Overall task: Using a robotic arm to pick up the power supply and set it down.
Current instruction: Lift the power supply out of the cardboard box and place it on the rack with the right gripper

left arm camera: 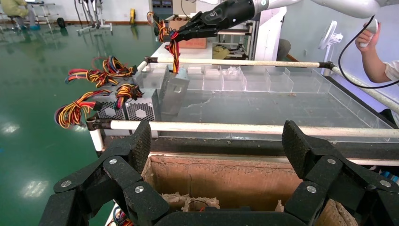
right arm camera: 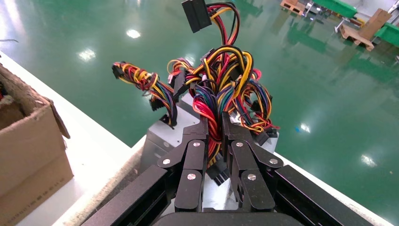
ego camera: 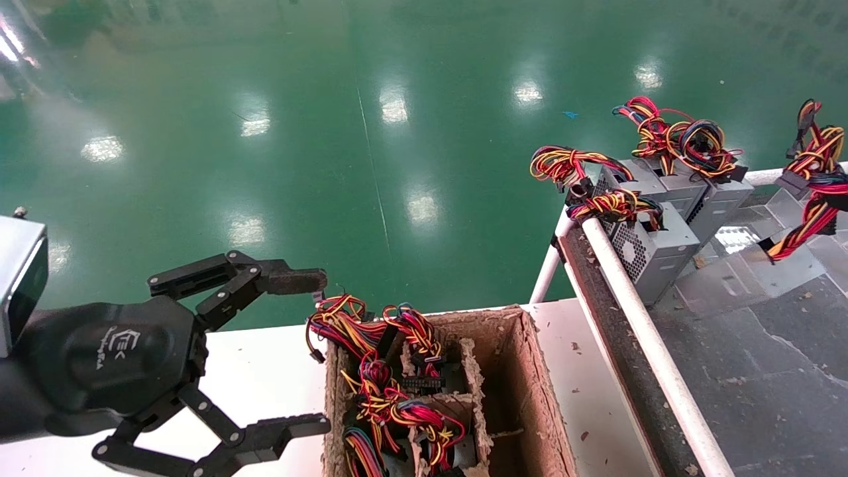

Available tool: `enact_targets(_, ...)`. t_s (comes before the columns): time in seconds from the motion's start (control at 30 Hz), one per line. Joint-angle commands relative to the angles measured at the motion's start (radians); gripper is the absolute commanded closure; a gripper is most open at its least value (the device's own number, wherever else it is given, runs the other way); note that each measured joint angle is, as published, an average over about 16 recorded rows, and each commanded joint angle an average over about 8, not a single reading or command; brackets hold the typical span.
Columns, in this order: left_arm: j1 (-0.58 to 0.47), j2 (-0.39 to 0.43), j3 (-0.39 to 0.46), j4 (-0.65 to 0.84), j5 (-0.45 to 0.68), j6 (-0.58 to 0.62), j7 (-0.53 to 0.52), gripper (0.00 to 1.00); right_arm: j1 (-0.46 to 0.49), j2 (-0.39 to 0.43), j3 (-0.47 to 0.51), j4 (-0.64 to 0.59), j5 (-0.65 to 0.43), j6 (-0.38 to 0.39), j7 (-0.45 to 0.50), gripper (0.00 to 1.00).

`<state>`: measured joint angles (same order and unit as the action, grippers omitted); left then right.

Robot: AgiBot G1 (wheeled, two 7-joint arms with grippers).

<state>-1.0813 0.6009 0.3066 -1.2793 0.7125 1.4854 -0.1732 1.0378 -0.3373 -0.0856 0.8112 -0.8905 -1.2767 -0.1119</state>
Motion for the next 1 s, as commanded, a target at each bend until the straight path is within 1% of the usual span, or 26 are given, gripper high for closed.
enact_targets(0.03,0.0,0.0,0.0,0.0,0.0,0.0,0.0,0.0,0.026,-0.006,-0.014,-0.01,-0.02,-0.001,0.0,1.0)
enact_targets(0.6,0.0,0.0,0.001,0.0,-0.001,0.0,0.0,0.0,0.319,-0.141,-0.149,-0.134,-0.223,-0.007,0.013,1.0)
enact_targets(1.0,0.0,-0.001,0.001,0.0,-0.001,-0.001,0.001,0.0,0.526,-0.265,-0.231,-0.285,-0.361,0.004,-0.031,1.0)
